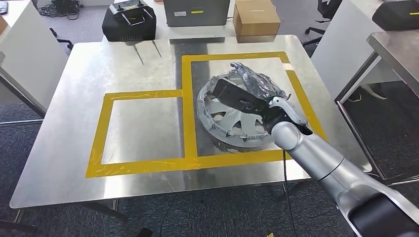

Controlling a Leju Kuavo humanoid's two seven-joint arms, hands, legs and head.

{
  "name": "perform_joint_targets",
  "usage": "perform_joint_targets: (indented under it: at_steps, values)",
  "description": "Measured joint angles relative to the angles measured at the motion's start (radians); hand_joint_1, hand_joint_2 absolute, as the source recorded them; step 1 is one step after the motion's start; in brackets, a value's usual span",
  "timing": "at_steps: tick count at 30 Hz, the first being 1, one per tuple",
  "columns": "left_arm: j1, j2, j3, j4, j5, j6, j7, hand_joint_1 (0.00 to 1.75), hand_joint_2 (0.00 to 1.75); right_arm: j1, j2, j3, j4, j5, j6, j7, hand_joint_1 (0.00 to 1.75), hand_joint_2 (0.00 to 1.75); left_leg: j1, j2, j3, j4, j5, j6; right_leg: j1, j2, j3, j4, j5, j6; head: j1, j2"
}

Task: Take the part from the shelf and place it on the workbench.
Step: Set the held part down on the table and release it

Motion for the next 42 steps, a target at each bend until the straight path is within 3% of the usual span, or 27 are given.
perform_joint_targets:
  at_steps: [4, 7, 12, 16, 23, 29, 34, 36, 38, 39, 40, 41, 42]
  values:
    - [0.015, 0.001, 0.000, 0.000, 0.012, 0.002, -0.020, 0.00, 0.00, 0.133, -0.021, -0.102, -0.177, -0.140, -0.186, -0.151, 0.00, 0.00, 0.000, -0.010, 0.002, 0.000, 0.000, 0.000, 0.000, -0.007, 0.004, -0.003, -0.003, 0.004, 0.001, 0.000]
    - [0.023, 0.002, 0.000, 0.000, 0.024, 0.004, -0.024, 0.00, 0.00, 0.262, -0.030, -0.184, -0.336, -0.256, -0.262, -0.279, 0.00, 0.00, 0.001, -0.015, 0.004, 0.000, -0.001, 0.000, 0.000, -0.012, 0.006, -0.005, -0.005, 0.005, 0.001, 0.000]
    - [0.029, 0.002, 0.001, 0.000, 0.048, 0.013, -0.024, 0.00, 0.00, 0.498, -0.031, -0.290, -0.565, -0.430, -0.293, -0.502, 0.00, 0.00, 0.001, -0.022, 0.005, -0.001, -0.001, 0.000, 0.000, -0.017, 0.009, -0.006, -0.007, 0.004, 0.001, 0.000]
    - [0.031, 0.003, 0.002, 0.000, 0.070, 0.023, -0.022, 0.00, 0.00, 0.686, -0.026, -0.345, -0.708, -0.480, -0.272, -0.628, 0.00, 0.00, 0.001, -0.020, 0.004, -0.001, -0.002, 0.000, 0.000, -0.018, 0.010, -0.007, -0.008, 0.004, 0.002, 0.000]
    - [0.031, 0.004, 0.009, 0.000, 0.087, 0.036, -0.012, 0.00, 0.00, 0.873, -0.003, -0.362, -0.816, -0.462, -0.251, -0.655, 0.00, 0.00, -0.002, -0.001, 0.005, -0.001, -0.004, 0.003, -0.001, -0.008, 0.008, -0.008, -0.006, 0.007, 0.000, 0.000]
    - [0.030, 0.005, 0.010, 0.000, 0.084, 0.038, -0.012, 0.00, 0.00, 0.910, 0.013, -0.362, -0.835, -0.465, -0.248, -0.655, 0.00, 0.00, -0.008, 0.012, 0.008, -0.001, -0.008, 0.010, -0.008, 0.001, 0.008, -0.008, -0.004, 0.013, -0.002, 0.000]
    - [0.029, 0.005, 0.010, 0.000, 0.081, 0.038, -0.017, 0.00, 0.00, 0.916, 0.021, -0.362, -0.840, -0.466, -0.248, -0.655, 0.00, 0.00, -0.012, 0.015, 0.012, -0.009, -0.002, 0.028, -0.016, 0.004, 0.011, -0.004, -0.009, 0.028, -0.006, 0.000]
    - [0.028, 0.006, 0.010, 0.000, 0.081, 0.039, -0.019, 0.00, 0.00, 0.916, 0.022, -0.363, -0.843, -0.466, -0.248, -0.655, 0.00, 0.00, -0.009, 0.017, 0.015, -0.018, 0.005, 0.037, -0.017, 0.007, -0.010, 0.054, -0.055, 0.032, 0.000, 0.000]
    - [0.028, 0.006, 0.010, 0.000, 0.081, 0.039, -0.018, 0.00, 0.00, 0.919, 0.023, -0.364, -0.844, -0.466, -0.248, -0.655, 0.00, 0.00, -0.011, 0.018, 0.014, -0.020, 0.007, 0.040, -0.017, 0.007, -0.060, 0.180, -0.126, 0.034, 0.010, 0.000]
    - [0.028, 0.006, 0.010, 0.000, 0.081, 0.038, -0.018, 0.00, 0.00, 0.921, 0.023, -0.364, -0.844, -0.467, -0.249, -0.654, 0.00, 0.00, -0.012, 0.018, 0.013, -0.020, 0.009, 0.040, -0.017, 0.007, -0.082, 0.238, -0.149, 0.034, 0.013, 0.000]
    - [0.028, 0.006, 0.010, 0.000, 0.081, 0.038, -0.017, 0.00, 0.00, 0.922, 0.023, -0.364, -0.844, -0.467, -0.249, -0.654, 0.00, 0.00, -0.014, 0.018, 0.011, -0.020, 0.010, 0.040, -0.017, 0.007, -0.092, 0.267, -0.152, 0.032, 0.016, 0.000]
    - [0.028, 0.006, 0.010, 0.000, 0.081, 0.038, -0.016, 0.00, 0.00, 0.923, 0.023, -0.365, -0.844, -0.468, -0.249, -0.653, 0.00, 0.00, -0.015, 0.017, 0.009, -0.019, 0.012, 0.039, -0.017, 0.007, -0.085, 0.257, -0.134, 0.029, 0.019, 0.000]
    - [0.028, 0.006, 0.010, 0.000, 0.081, 0.038, -0.015, 0.00, 0.00, 0.923, 0.023, -0.365, -0.844, -0.468, -0.249, -0.653, 0.00, 0.00, -0.017, 0.016, 0.008, -0.019, 0.015, 0.038, -0.016, 0.007, -0.060, 0.209, -0.100, 0.023, 0.021, 0.000]
